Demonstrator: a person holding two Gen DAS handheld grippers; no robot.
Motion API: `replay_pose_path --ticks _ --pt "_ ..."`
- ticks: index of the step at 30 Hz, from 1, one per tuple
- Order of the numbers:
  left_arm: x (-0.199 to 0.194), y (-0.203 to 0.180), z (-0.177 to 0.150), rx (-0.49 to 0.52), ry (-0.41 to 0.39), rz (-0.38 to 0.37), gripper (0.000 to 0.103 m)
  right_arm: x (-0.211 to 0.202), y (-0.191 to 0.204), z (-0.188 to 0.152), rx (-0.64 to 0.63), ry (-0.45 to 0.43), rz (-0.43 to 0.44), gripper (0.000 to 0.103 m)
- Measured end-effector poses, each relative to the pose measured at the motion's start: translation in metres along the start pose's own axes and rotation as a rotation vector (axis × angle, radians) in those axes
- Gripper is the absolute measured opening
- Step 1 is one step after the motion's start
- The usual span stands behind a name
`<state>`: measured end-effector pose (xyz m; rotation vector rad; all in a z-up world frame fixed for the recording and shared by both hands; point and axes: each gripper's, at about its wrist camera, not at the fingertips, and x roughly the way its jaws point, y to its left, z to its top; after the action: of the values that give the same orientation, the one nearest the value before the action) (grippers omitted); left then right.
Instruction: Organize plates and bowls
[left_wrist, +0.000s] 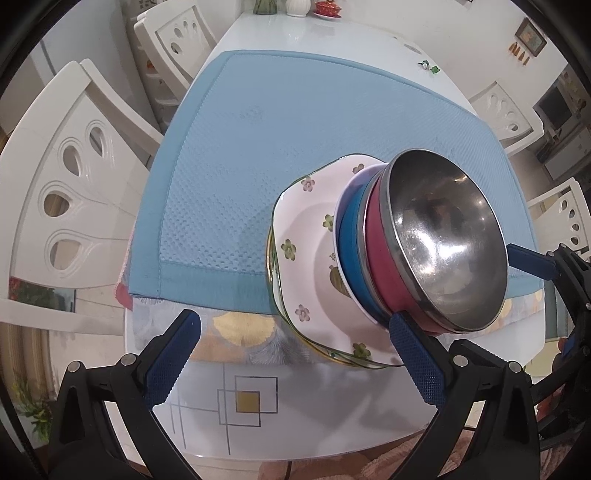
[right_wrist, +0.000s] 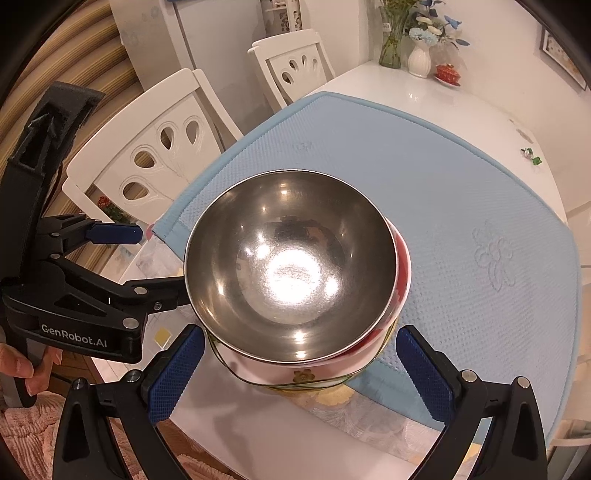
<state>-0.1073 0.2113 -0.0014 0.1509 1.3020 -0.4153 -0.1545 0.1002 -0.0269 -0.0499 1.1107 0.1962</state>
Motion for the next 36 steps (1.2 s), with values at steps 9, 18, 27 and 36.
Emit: replay_pose_path --ticks 9,18,27,36 --pt "0.0008 0.0016 0.0003 -0.015 0.000 0.001 0.102 0.0002 -0.0001 -0.0018 0.005 -0.002 0.011 0.103" --pt "0.0003 0.0063 0.0002 -0.057 -0.006 -0.026 0.102 -0.0025 -0.0038 -0.0024 0.016 -0.019 0.018 0.103" --pt "0.0018 0.0039 0.0000 -0.053 0.009 -0.022 0.102 -0.0008 -0.0024 -0.0034 0.010 -0.007 0.004 0.103" --pt "0.0017 0.0005 -0.0024 -0.035 0.019 -0.016 0.102 0.0006 -0.0027 -0.0051 0.026 0.003 -0.007 0.103"
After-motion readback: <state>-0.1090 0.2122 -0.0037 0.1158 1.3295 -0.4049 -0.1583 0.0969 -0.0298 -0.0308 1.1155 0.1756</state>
